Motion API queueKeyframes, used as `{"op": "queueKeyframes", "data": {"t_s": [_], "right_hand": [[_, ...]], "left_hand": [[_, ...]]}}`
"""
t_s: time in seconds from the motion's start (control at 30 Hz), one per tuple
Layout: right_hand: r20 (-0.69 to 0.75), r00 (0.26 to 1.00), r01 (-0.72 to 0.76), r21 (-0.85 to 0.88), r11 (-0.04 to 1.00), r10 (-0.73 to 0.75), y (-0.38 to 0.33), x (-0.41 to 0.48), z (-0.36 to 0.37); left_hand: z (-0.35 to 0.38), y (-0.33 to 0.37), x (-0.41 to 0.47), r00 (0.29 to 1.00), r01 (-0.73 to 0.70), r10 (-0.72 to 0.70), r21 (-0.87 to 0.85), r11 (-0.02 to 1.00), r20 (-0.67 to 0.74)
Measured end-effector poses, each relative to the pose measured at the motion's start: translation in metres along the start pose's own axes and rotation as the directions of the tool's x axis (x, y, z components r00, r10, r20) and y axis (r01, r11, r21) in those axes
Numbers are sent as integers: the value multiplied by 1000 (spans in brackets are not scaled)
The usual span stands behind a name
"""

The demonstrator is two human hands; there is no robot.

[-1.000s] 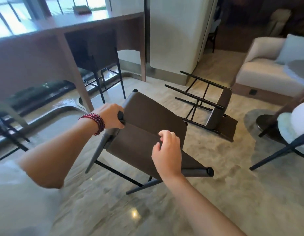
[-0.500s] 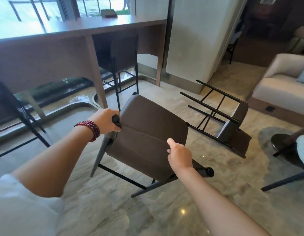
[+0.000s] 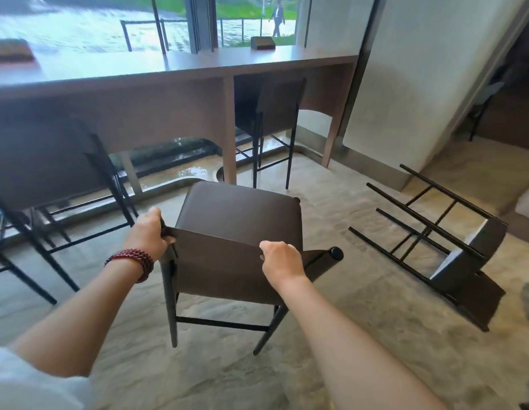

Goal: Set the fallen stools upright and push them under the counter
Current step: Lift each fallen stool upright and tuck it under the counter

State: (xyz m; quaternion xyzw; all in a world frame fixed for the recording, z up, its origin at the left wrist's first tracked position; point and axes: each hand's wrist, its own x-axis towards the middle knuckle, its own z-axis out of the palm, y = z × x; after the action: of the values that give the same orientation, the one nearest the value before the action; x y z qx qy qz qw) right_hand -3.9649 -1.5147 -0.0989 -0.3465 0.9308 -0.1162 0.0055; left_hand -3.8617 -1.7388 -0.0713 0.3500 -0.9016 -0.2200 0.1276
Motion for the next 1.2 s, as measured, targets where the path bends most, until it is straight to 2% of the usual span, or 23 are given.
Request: {"op": "queueKeyframes", "data": {"t_s": [0.33,0.53,0.67,0.87,0.97,1.03,1.07,1.13,1.2], "right_hand": [[34,990,139,-27,990,-138,-39,49,10],[31,972,234,-29,972,-233,-78,56,29],[-9,973,229,-7,974,-229,-87,56,43],[136,955,262,30,965,-263,-78,60,34],[149,954,224,221,949,-259,-76,60,25],[43,974,191,386,902,-224,-69,57,22],[-44,985,170,436,884,-167,-65,55,20],[-180,983,67,553,830,40,-59,50,18],[-158,941,-83,748,658,299,-54,45,14]], "left_hand": [[-14,-46,22,987,146,-150,76,986,53],[-25,-92,22,953,287,-293,82,955,76],[-27,-104,23,928,361,-350,-80,929,124],[-23,-112,20,886,464,-423,-373,803,192],[-24,-115,10,857,514,-450,-496,700,252],[-23,-113,3,826,546,-481,-628,554,294],[-23,-110,-1,808,554,-502,-691,465,309],[-24,-106,-10,753,568,-550,-779,265,362],[-22,-106,-16,687,567,-586,-821,62,430]]}}
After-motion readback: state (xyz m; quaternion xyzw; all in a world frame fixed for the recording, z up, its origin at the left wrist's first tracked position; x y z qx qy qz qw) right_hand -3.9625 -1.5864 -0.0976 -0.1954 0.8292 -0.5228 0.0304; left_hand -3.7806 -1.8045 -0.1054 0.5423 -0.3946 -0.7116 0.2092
